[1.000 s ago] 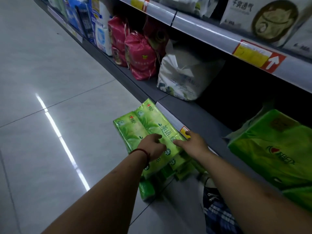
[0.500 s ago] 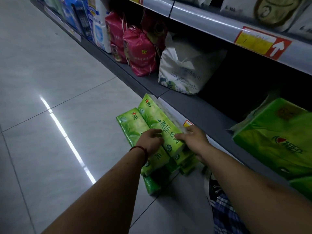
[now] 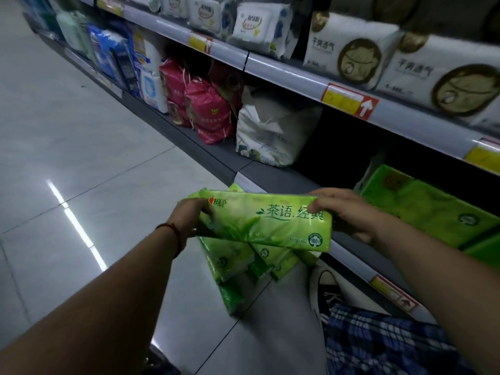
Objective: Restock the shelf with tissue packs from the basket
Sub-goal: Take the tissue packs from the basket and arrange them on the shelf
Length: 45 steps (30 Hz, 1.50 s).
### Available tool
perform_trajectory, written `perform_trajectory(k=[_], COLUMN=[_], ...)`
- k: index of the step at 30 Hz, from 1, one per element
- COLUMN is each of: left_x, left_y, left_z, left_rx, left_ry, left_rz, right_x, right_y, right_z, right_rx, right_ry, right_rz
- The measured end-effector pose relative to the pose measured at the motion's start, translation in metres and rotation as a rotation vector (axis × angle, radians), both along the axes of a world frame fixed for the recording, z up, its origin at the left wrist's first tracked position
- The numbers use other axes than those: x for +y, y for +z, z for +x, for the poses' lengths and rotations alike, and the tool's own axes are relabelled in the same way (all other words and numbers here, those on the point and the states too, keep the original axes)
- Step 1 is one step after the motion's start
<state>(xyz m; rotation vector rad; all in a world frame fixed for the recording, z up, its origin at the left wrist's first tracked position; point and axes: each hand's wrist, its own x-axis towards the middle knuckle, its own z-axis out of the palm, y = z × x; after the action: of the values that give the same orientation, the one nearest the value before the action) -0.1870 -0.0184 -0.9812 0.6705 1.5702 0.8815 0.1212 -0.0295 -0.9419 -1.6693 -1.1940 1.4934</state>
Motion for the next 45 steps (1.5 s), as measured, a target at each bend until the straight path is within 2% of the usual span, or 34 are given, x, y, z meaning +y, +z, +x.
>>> perform_trajectory(k=[4, 11, 14, 18, 22, 24, 28, 31, 34, 39, 45], left_x=[-0.022, -0.042, -0.052, -0.049, -0.039, -0.038, -0.043, -0.038, -0.027, -0.023, -0.029], left_y=[0.039, 0.103, 0.11, 0.107, 0.107, 0.107, 0.1, 0.098, 0.093, 0.094, 0.085], left_z=[-0.011, -0.015, -0.012, -0.011, 0.001, 0.013, 0.044, 0.048, 0.038, 0.035, 0.022], left_rx=[-0.097, -0.266, -0.251, -0.234, -0.506, -0.603, -0.556, -0.553, -0.465, -0.447, -0.276], left_ry=[-0.166, -0.259, -0.292, -0.188, 0.138, 0.172, -0.022, 0.003, -0.018, -0.181, -0.5], left_rz=[-0.064, 0.111, 0.211, 0.251, 0.23, 0.237, 0.174, 0.191, 0.232, 0.19, 0.026], right_x=[-0.016, -0.028, -0.036, -0.043, -0.041, -0.039, -0.036, -0.034, -0.032, -0.036, -0.038], right_y=[0.03, 0.076, 0.074, 0.071, 0.069, 0.068, 0.066, 0.067, 0.064, 0.062, 0.048], right_z=[0.003, -0.003, -0.003, -0.001, -0.01, -0.018, -0.033, -0.04, -0.049, -0.071, -0.082], right_rx=[0.031, 0.191, 0.237, 0.231, 0.332, 0.416, 0.435, 0.295, 0.194, 0.296, 0.523], right_ry=[-0.055, -0.212, -0.211, -0.123, -0.182, -0.218, -0.162, -0.061, -0.004, 0.064, -0.113], right_rz=[0.015, 0.148, 0.154, 0.094, 0.137, 0.125, 0.061, 0.05, 0.07, 0.019, -0.104])
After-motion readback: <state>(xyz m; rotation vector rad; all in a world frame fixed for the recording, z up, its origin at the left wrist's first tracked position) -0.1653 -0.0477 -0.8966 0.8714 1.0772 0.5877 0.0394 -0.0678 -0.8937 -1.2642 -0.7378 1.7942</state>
